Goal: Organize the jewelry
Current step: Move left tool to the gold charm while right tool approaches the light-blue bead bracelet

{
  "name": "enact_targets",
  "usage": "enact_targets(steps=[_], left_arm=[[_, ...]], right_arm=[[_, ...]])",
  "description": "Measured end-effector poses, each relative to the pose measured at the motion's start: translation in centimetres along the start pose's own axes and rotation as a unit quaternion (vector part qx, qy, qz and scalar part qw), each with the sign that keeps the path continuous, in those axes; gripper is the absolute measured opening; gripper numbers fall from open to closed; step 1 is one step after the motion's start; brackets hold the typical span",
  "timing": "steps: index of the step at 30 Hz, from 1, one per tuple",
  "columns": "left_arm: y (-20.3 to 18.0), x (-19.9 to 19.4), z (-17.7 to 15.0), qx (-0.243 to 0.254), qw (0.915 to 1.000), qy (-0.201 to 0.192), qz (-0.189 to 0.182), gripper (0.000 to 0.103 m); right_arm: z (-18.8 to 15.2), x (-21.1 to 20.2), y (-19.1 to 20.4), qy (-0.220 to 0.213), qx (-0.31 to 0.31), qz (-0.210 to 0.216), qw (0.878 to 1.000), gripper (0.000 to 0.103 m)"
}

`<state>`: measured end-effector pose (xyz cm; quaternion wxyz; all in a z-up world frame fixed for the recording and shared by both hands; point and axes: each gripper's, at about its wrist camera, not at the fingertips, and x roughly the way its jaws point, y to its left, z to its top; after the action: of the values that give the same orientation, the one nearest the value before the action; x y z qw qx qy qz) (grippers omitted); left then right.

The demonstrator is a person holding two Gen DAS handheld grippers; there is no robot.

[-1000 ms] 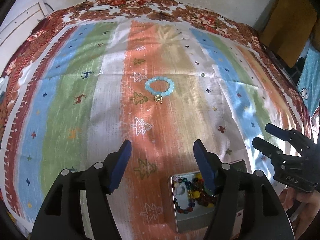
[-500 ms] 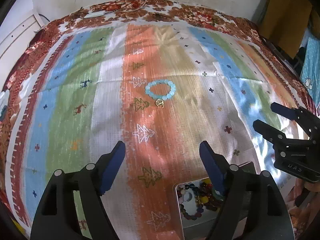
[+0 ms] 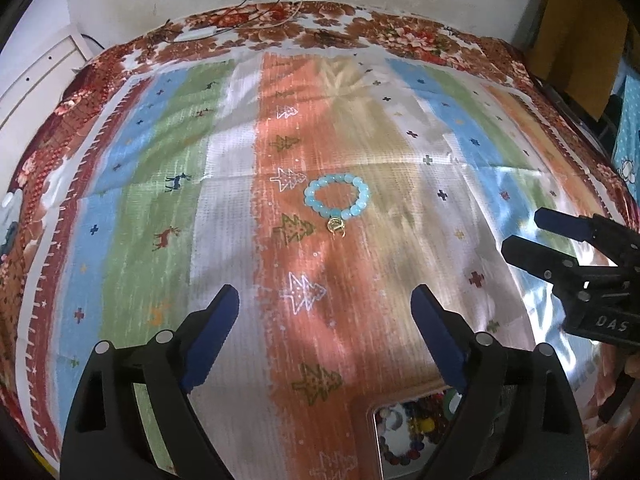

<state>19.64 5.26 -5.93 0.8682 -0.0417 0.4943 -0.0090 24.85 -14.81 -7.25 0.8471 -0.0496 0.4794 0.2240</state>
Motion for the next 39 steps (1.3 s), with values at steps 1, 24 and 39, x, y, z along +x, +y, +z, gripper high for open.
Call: enact_targets(steps=[1, 24, 39], left_arm=[[0.0, 0.2, 0.1, 0.0, 1.0, 0.002, -0.002, 0.087], [-0.3, 5.6, 2.8, 0.037, 0.9982, 0.041, -0.022, 0.088], [-1.0, 9.9, 3.7, 0.066, 0.9963, 0.053, -0.014, 0.086]], right_arm=[[0.2, 0.4, -0.2, 0.005, 0.009, 0.012, 1.0, 0.076], [3.4, 6.3, -1.0, 0.059, 0.038, 0.031, 0.997, 0.076], [5.5, 11.4, -2.0, 0.101, 0.061, 0.019, 0.993, 0.076]])
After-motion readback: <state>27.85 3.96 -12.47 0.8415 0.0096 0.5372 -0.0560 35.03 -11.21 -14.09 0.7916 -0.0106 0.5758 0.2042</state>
